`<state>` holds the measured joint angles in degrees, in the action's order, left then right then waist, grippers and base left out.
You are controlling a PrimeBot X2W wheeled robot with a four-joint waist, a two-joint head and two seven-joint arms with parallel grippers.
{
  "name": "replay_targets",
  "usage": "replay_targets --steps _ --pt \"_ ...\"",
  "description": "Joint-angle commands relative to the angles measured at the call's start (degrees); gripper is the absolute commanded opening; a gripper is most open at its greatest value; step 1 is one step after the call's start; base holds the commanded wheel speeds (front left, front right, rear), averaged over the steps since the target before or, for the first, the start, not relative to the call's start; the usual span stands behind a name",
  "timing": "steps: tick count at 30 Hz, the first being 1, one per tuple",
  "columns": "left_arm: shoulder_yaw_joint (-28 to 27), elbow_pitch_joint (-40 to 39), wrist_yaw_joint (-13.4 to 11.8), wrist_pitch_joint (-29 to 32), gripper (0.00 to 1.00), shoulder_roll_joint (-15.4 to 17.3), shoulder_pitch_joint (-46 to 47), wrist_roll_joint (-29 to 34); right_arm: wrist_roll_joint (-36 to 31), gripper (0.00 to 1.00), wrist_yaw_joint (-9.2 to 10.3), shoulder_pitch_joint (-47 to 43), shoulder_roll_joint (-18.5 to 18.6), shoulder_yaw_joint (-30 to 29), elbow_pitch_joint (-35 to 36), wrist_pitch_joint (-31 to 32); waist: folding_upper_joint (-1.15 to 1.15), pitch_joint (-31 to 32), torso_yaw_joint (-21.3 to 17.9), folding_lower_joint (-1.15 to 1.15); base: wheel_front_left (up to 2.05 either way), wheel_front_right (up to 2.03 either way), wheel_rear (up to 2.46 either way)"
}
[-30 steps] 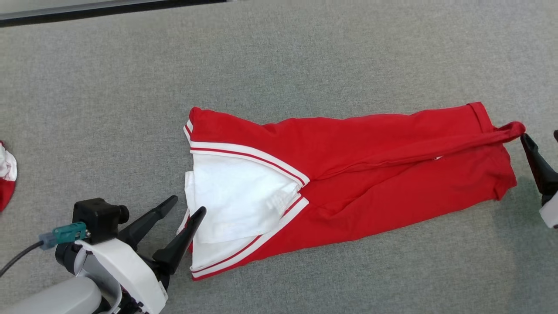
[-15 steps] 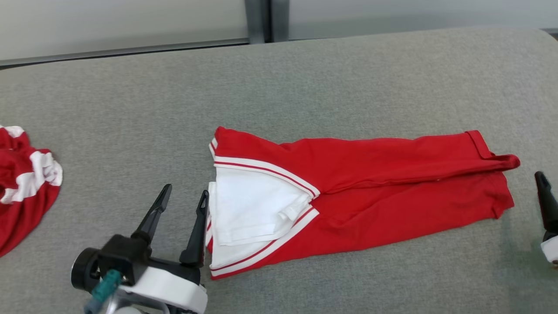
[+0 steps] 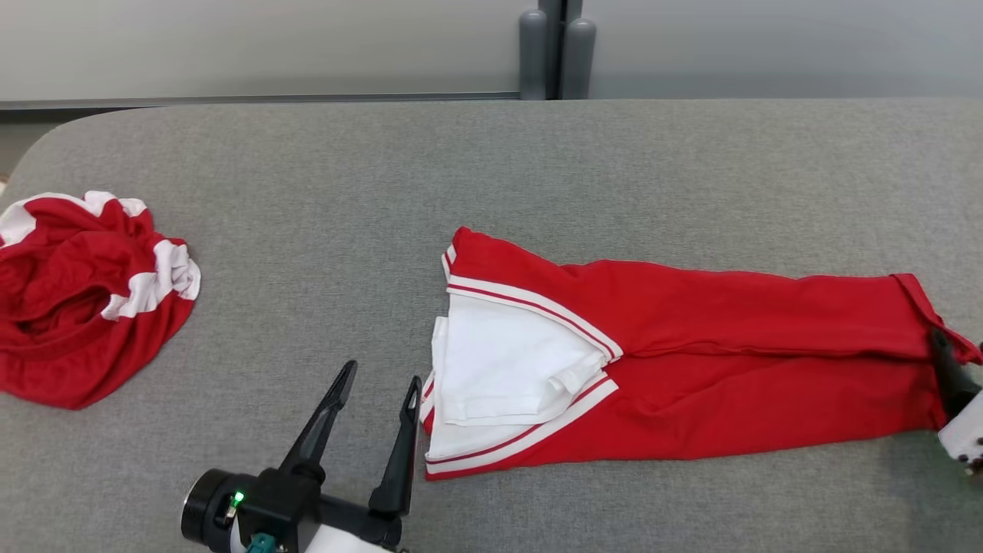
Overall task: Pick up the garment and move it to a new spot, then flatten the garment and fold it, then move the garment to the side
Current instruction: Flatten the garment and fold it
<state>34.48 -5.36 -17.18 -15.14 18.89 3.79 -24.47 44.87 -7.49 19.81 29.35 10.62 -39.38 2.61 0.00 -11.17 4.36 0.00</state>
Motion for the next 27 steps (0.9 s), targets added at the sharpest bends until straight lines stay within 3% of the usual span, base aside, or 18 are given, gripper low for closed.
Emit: replay_targets --steps 1,6,9,12,19,20,21,22,23,24,27 --pt "-1.18 0.51 0.7 0.02 1.0 -0.18 -1.3 1.0 -0.2 1.0 0.0 -0.48 -0.87 0.03 -0.62 0.94 0.0 -0.36 0.39 0.0 0.0 0.0 0.0" --pt "-3.06 1.08 2.23 0.01 1.0 -1.04 -3.03 2.71 0.14 1.0 0.01 -1.27 -2.05 -0.39 -1.45 2.16 0.0 -0.87 0.4 0.0 0.0 0.0 0.0" --pt "-4.38 1.5 3.2 0.02 1.0 -1.93 -3.62 3.6 0.68 0.89 0.0 -2.23 -2.62 -0.88 -1.9 3.07 0.0 -0.79 0.57 0.0 0.0 0.0 0.0" --pt "-5.64 1.48 4.13 0.02 1.0 -2.95 -3.82 4.63 -0.09 1.0 0.02 -2.82 -3.07 -1.65 -2.72 3.14 0.0 -0.57 0.57 0.0 0.0 0.0 0.0" --pt "-7.43 2.39 6.63 0.02 1.0 -4.69 -4.68 6.4 0.01 1.0 0.05 -4.02 -5.65 -3.57 -5.21 4.88 0.0 0.32 0.41 0.0 0.0 0.0 0.0" --pt "-7.67 2.45 6.9 0.01 1.0 -4.92 -4.81 6.57 0.22 0.88 0.05 -4.1 -6.12 -3.6 -5.41 5.34 0.0 0.4 0.4 0.0 0.0 0.0 0.0" --pt "-7.8 2.6 7.17 0.01 1.0 -5.2 -4.99 6.77 0.24 0.47 0.05 -4.24 -6.51 -3.5 -5.53 5.98 0.0 0.46 0.42 0.0 0.0 0.0 0.0" --pt "-7.96 2.7 7.59 0.01 1.0 -5.5 -5.14 6.93 0.23 0.33 0.02 -4.35 -6.82 -3.44 -5.65 6.26 0.0 0.48 0.43 0.0 0.0 0.0 0.0" --pt "-8.18 2.79 7.84 0.01 1.0 -5.74 -5.23 7.08 0.16 0.07 0.01 -4.34 -7.02 -3.31 -5.63 6.44 0.0 0.51 0.42 0.0 0.0 0.0 0.0" --pt "-8.44 2.89 8.08 0.01 1.0 -5.94 -5.32 7.34 -0.1 0.0 0.01 -4.28 -7.13 -3.1 -5.47 6.4 0.0 0.54 0.39 0.0 0.0 0.0 0.0" --pt "-9.07 3.09 8.78 0.01 1.0 -6.45 -5.53 7.83 -1.69 0.0 0.08 -3.46 -5.96 -3.75 -5.64 3.79 0.0 0.53 0.21 0.0 0.0 0.0 0.0"
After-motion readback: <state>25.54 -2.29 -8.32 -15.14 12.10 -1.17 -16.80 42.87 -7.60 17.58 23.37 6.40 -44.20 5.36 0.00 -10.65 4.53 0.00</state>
